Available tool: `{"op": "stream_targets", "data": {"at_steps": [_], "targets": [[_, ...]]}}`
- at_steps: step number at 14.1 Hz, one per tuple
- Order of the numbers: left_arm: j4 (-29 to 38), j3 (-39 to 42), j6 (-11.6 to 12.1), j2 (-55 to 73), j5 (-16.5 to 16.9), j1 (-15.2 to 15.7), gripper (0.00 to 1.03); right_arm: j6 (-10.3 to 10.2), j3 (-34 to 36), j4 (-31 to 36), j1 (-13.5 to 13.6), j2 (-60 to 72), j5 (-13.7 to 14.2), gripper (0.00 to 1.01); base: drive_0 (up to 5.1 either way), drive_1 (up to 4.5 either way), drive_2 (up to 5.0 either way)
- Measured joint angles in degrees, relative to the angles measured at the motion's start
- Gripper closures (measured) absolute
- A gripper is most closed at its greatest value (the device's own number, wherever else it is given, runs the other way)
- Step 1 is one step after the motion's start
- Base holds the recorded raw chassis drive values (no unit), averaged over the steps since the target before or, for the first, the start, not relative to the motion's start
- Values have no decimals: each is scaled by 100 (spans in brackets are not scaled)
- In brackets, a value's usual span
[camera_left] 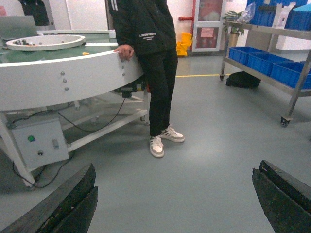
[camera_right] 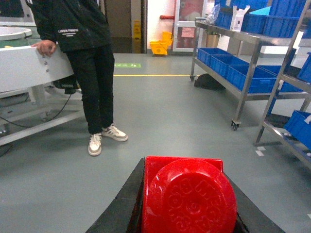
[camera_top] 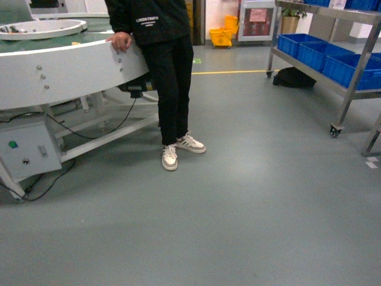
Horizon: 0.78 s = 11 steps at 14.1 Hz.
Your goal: Pick red block from blue box to shelf
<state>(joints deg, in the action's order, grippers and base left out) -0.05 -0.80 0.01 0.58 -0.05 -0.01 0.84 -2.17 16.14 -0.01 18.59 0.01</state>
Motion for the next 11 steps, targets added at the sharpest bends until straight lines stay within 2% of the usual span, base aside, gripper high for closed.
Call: {"op": "stream_targets", "data": {"at_steps": [2,9,11], "targets": [[-13,0,0,0,2,0,5,0,0,-9,0,11,0,74,-130,159,-418],[-17,0,0,0,2,0,5,0,0,9,0,4,0,74,-107,-107,-107],[-22,0,0,0,7,-4,5,0,0,9,-2,4,0,74,-49,63,-161]]}}
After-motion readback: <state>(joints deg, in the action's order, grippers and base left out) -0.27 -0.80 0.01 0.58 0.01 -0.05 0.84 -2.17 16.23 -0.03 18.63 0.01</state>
